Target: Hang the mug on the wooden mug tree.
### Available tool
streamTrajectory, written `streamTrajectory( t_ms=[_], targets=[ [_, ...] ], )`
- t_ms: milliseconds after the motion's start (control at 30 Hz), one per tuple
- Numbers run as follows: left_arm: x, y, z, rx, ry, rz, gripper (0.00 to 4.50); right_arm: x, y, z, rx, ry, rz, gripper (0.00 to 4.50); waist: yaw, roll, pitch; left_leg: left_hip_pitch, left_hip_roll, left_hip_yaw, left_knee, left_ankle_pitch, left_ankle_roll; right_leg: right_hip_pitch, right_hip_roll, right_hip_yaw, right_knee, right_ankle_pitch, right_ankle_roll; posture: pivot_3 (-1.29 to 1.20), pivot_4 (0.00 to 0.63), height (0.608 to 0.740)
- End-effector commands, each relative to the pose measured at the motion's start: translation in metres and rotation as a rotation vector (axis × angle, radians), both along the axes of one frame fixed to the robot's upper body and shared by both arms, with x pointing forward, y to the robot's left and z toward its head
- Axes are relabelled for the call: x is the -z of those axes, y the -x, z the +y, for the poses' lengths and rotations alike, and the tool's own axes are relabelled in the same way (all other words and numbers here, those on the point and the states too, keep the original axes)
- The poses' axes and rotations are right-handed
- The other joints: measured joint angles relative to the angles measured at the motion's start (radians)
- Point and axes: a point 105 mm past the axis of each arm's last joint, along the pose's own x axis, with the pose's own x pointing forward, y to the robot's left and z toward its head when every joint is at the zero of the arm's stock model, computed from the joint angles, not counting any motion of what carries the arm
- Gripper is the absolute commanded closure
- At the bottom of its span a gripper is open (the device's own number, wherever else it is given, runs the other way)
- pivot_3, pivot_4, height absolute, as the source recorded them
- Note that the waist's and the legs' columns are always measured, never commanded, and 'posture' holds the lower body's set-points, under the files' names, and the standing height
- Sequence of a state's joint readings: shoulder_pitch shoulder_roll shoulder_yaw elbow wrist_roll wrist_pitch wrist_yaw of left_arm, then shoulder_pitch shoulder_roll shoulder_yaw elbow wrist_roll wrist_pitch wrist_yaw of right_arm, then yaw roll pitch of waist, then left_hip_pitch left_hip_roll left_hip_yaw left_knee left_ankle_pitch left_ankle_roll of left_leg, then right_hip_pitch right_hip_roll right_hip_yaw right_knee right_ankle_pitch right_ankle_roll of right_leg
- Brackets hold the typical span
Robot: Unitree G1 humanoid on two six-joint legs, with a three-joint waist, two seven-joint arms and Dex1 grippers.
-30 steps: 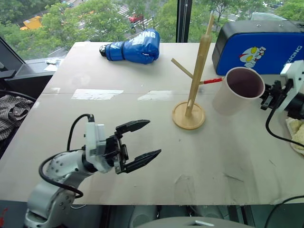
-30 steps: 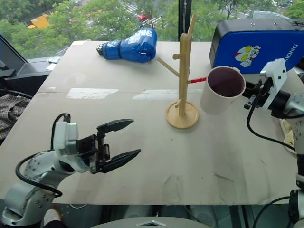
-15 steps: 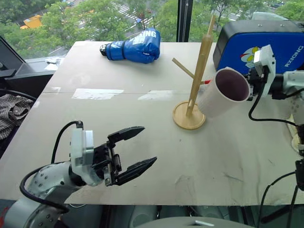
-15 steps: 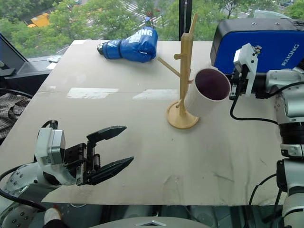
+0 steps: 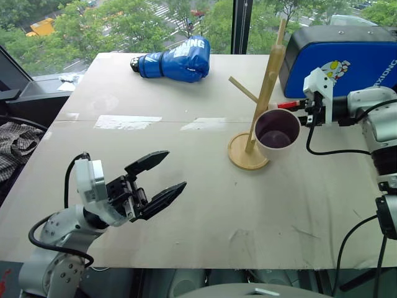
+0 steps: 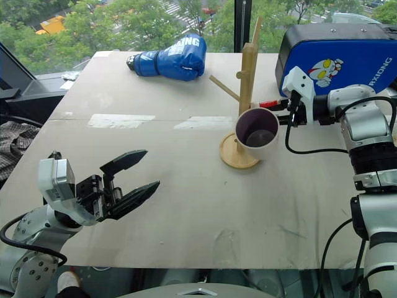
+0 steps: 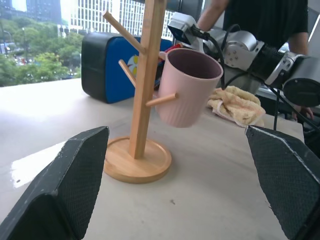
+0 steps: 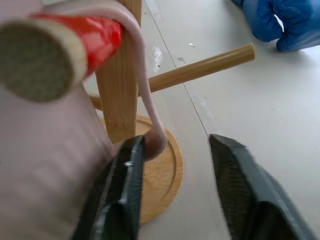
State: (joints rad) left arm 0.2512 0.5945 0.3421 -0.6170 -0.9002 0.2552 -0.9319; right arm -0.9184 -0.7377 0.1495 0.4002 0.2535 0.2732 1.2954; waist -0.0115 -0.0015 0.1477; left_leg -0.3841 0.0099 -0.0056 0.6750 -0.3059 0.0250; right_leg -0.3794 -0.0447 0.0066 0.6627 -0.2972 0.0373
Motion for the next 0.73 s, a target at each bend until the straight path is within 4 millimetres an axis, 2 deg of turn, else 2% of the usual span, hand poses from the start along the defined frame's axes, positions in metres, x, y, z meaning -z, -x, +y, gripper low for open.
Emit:
streamTrajectory(
  t_ms=[33,67,233,333,433,633,733],
  targets=[
    [-0.010,0.004,0.001,0.013,0.006,-0.047,0.00,-0.028,0.014,-0.015,0.043,-0.052,-0.144,0.88,0.005,0.000,0.000,-0.001,0.000,-0.001,0.000,0.000,0.000,0.000,0.000,-0.001,0.000,0.000,0.000,0.00,0.150,0.740],
    [-0.008,0.004,0.002,0.013,0.004,-0.041,0.00,-0.028,0.018,-0.022,0.082,-0.065,-0.152,0.46,0.007,0.000,0.000,-0.002,0.000,-0.001,0.000,0.000,0.000,-0.001,-0.001,-0.001,0.000,0.000,0.000,0.00,0.150,0.740],
    [0.010,0.002,0.006,0.017,-0.029,0.042,0.00,-0.023,0.035,-0.057,0.244,-0.110,-0.164,0.46,0.003,0.000,0.000,-0.002,0.000,-0.002,0.000,0.000,0.000,-0.001,-0.001,-0.002,0.000,0.000,0.000,0.00,0.150,0.740],
    [0.029,-0.007,0.014,-0.065,-0.093,0.098,0.00,-0.005,0.057,-0.080,0.337,-0.131,-0.124,0.46,0.002,0.000,0.000,-0.001,0.000,-0.002,-0.001,0.000,0.000,0.000,0.000,-0.002,0.000,0.000,0.000,0.00,0.150,0.740],
    [0.048,-0.015,0.025,-0.153,-0.141,0.171,0.00,0.031,0.080,-0.100,0.474,-0.179,-0.054,0.46,0.009,0.000,0.000,0.000,0.000,-0.003,-0.001,-0.002,0.003,0.002,0.000,-0.003,0.000,0.000,0.000,0.00,0.150,0.740],
    [0.074,-0.014,0.038,-0.200,-0.206,0.246,0.00,0.089,0.127,-0.117,0.635,-0.131,0.029,0.46,0.006,0.001,0.000,0.002,0.000,-0.001,-0.002,-0.003,0.004,0.003,0.000,-0.001,0.001,0.000,0.000,0.00,0.150,0.740],
    [0.081,-0.014,0.040,-0.185,-0.242,0.263,0.00,0.098,0.133,-0.115,0.669,-0.163,0.042,0.46,-0.001,0.000,0.000,0.004,0.000,0.000,-0.002,-0.003,0.004,0.003,0.001,0.000,0.002,0.000,0.000,0.00,0.150,0.740]
  ],
)
